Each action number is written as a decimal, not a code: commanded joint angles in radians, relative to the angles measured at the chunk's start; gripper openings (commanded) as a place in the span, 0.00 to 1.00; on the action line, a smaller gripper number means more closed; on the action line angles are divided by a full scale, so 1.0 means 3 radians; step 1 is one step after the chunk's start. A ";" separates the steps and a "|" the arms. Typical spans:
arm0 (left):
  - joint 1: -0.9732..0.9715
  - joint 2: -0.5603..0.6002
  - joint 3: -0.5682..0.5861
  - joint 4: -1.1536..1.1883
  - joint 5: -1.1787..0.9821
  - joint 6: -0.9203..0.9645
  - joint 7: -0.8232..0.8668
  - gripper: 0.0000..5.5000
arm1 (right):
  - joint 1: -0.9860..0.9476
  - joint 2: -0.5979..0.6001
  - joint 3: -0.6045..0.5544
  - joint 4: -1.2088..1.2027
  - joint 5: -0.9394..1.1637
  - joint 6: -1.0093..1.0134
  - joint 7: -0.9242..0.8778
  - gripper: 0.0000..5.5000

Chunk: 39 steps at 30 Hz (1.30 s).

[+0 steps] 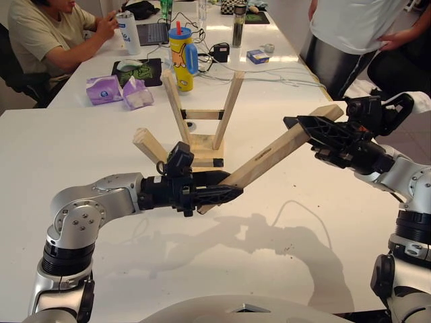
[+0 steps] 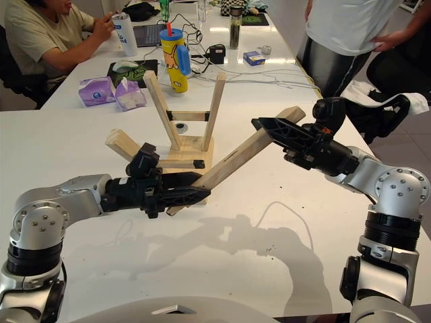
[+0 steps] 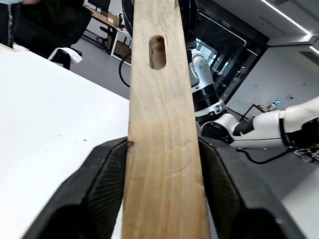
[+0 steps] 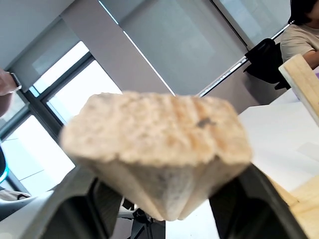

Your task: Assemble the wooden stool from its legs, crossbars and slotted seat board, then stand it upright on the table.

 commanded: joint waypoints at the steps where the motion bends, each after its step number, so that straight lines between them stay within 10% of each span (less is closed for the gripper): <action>1: 0.0149 -0.0029 0.0001 0.0003 0.0133 -0.0095 0.0087 0.56 | 0.0069 -0.0131 0.0104 -0.0008 -0.0353 -0.0149 0.0240 0.38; 16: 0.0515 0.0293 -0.1333 0.0871 0.2856 -0.1629 -0.0050 0.91 | -0.0587 -0.0073 0.0786 0.0934 -0.1955 -0.1394 0.1139 0.38; 39: 0.0642 0.0253 -0.1530 0.1284 0.3390 -0.1789 -0.0590 0.91 | -0.1256 0.0294 0.1578 0.1516 -0.3389 -0.2819 0.1821 0.37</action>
